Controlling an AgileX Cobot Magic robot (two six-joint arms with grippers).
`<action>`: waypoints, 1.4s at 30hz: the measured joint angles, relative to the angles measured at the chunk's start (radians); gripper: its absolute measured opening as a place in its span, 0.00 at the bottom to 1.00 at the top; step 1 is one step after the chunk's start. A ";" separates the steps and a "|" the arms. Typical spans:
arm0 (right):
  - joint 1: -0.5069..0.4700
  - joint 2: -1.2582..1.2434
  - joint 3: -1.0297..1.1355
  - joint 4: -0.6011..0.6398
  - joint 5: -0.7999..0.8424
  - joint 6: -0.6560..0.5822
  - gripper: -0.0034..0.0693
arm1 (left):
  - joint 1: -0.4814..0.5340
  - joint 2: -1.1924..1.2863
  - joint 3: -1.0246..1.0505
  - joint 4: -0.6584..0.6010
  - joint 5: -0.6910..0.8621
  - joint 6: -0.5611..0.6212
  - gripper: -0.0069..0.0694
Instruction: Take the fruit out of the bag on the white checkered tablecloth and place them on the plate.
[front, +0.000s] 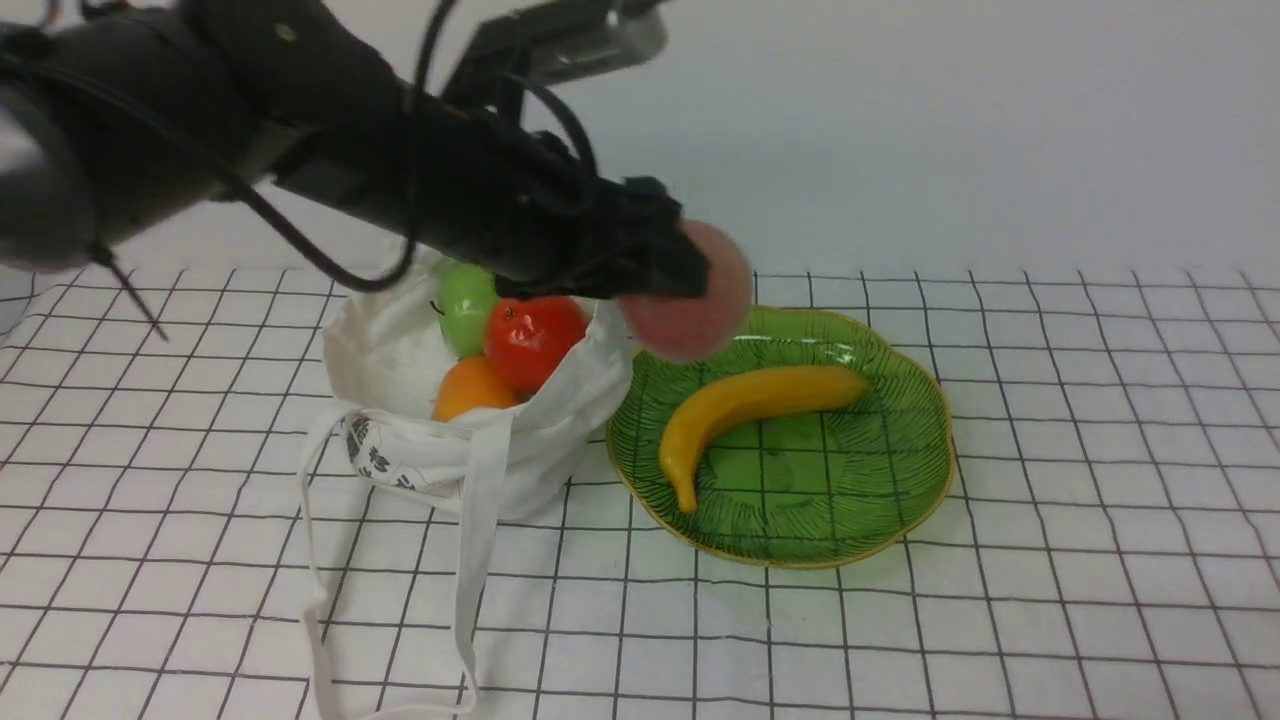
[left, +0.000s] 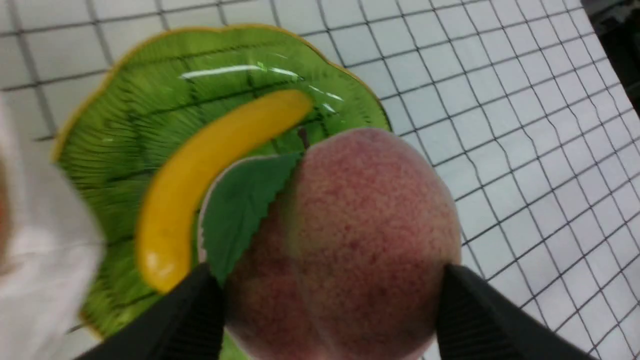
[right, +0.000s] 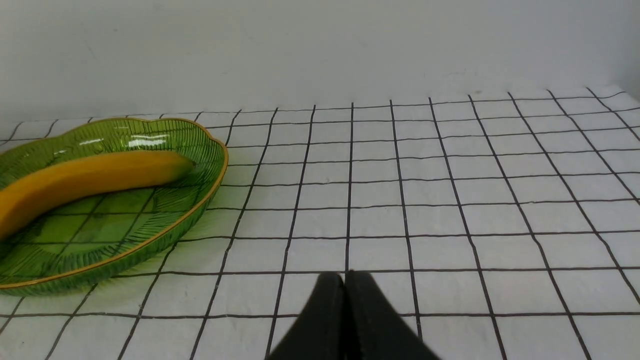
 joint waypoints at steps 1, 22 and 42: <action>0.000 0.000 0.000 0.000 0.000 0.000 0.03 | -0.029 0.025 0.000 -0.010 -0.033 0.002 0.73; 0.000 0.000 0.000 0.000 0.000 0.000 0.03 | -0.188 0.259 0.000 -0.032 -0.301 0.046 0.96; 0.000 0.000 0.000 0.000 0.000 0.000 0.03 | 0.042 -0.395 0.032 0.280 0.488 0.045 0.08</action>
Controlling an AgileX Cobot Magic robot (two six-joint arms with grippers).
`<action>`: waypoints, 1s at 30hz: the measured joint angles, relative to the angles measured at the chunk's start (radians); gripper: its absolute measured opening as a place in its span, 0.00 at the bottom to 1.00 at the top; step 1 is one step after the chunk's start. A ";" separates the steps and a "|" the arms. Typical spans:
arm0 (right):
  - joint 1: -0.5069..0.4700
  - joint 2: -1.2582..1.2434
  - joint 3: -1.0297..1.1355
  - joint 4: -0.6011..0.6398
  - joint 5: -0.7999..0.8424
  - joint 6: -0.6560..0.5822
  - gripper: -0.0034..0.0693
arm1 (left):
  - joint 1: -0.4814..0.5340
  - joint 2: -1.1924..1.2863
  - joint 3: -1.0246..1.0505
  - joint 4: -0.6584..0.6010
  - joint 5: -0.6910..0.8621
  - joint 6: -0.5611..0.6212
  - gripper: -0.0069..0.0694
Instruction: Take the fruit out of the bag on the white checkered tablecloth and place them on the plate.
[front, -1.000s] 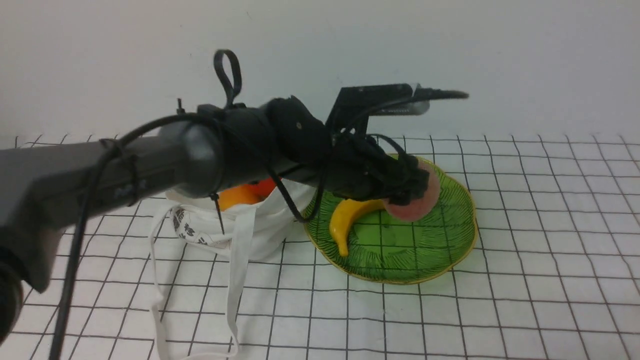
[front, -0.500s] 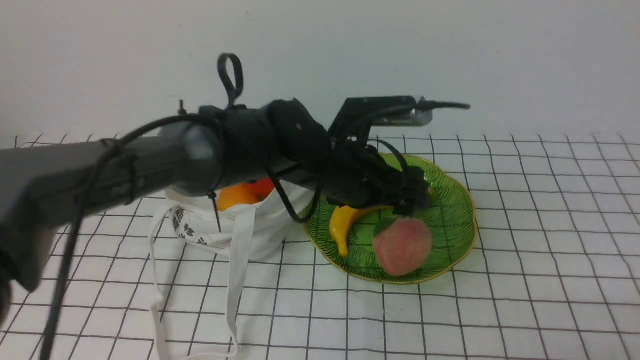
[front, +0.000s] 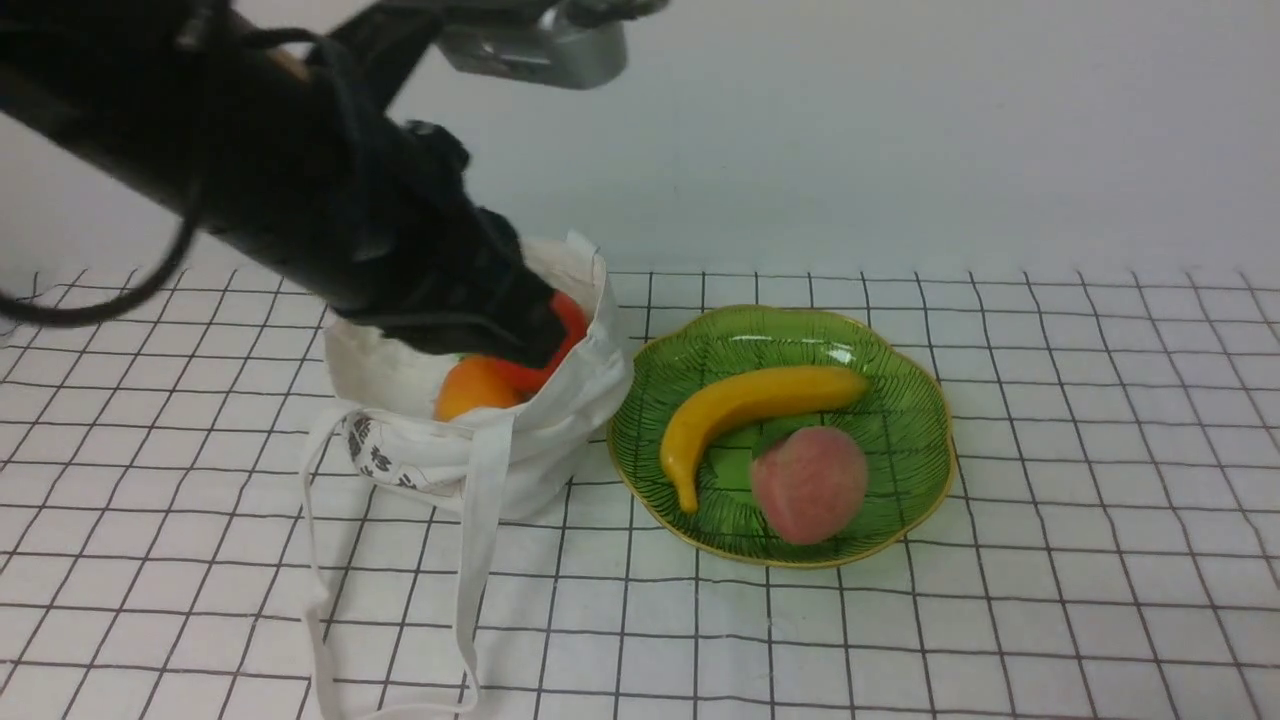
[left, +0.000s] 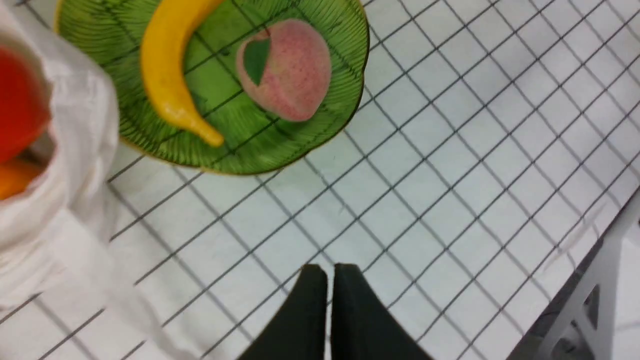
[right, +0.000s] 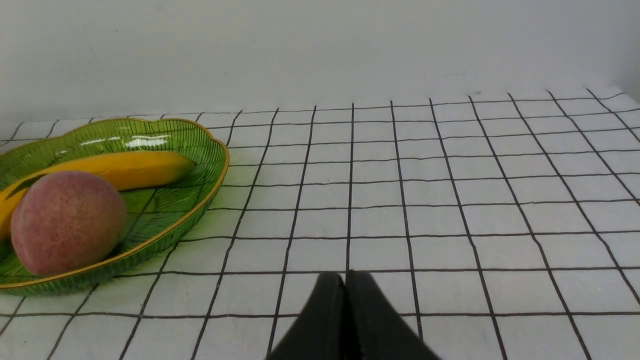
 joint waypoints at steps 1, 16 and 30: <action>0.000 0.000 0.000 0.000 0.000 0.000 0.03 | 0.001 -0.038 0.024 0.011 0.010 0.000 0.08; 0.000 0.000 0.000 0.000 0.000 0.000 0.03 | 0.001 -0.613 0.953 -0.258 -0.764 0.094 0.08; 0.000 0.000 0.000 0.000 0.000 0.000 0.03 | 0.001 -0.651 1.127 -0.280 -0.797 0.095 0.08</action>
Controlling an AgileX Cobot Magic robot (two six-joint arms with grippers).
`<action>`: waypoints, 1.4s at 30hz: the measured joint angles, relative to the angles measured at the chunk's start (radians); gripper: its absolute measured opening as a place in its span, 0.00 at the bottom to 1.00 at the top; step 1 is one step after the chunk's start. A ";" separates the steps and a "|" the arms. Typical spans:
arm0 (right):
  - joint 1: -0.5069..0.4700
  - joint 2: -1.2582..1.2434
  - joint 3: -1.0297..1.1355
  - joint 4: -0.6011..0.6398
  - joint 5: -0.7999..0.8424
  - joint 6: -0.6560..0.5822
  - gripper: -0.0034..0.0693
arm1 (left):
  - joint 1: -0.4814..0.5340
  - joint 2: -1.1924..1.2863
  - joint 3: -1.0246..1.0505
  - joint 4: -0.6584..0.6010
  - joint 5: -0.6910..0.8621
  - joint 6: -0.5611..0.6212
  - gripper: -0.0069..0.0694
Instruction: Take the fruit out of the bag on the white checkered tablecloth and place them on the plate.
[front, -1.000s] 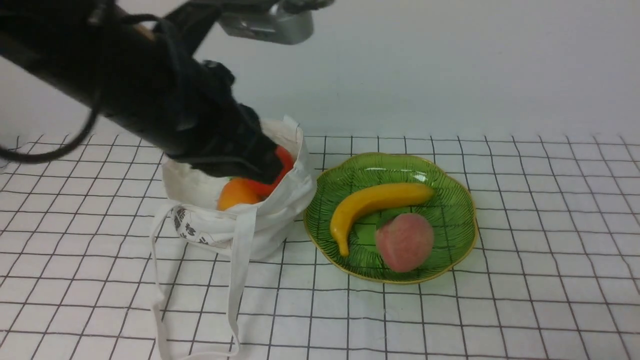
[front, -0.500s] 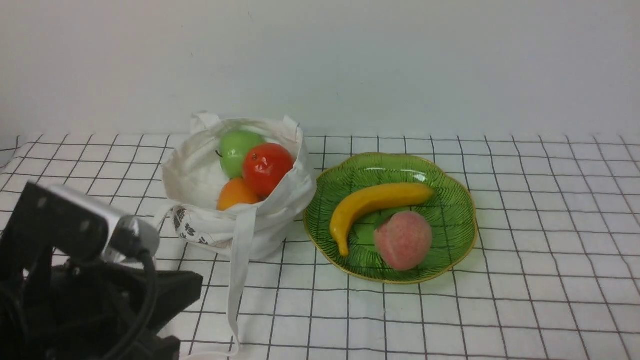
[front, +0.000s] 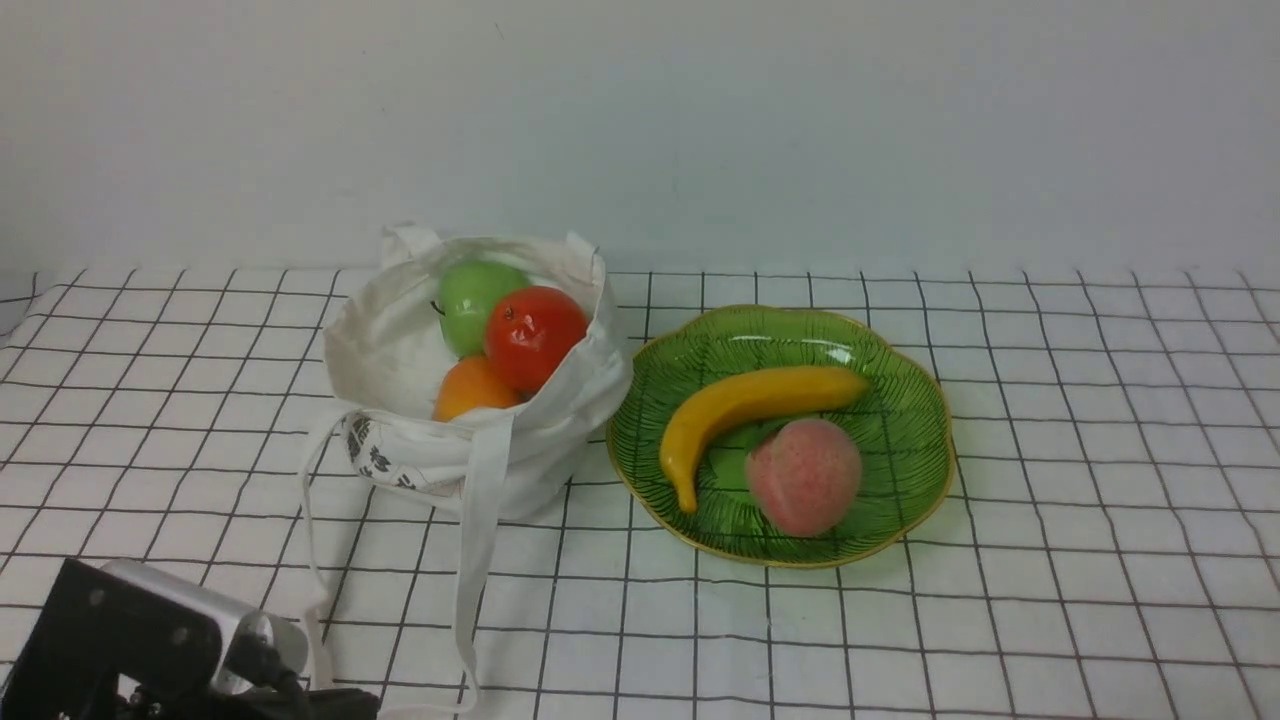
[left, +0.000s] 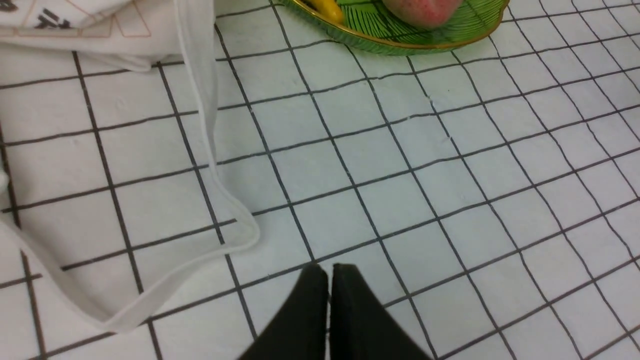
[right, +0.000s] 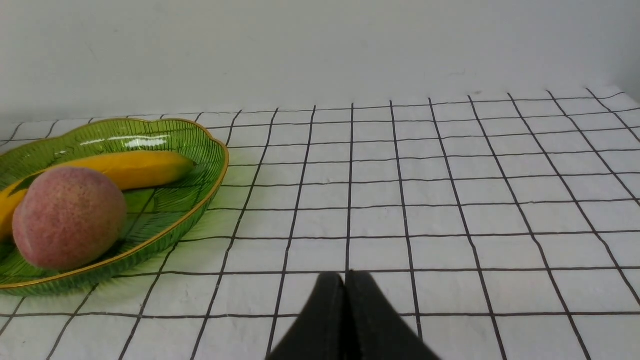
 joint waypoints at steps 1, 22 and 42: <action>0.000 0.000 0.000 0.000 0.000 0.000 0.03 | 0.000 -0.007 0.003 0.003 -0.002 0.000 0.08; 0.000 0.000 0.000 0.000 0.000 0.000 0.03 | 0.214 -0.711 0.306 0.770 -0.073 -0.576 0.08; 0.000 0.000 0.000 0.000 0.000 0.000 0.03 | 0.318 -0.711 0.307 0.780 -0.009 -0.577 0.08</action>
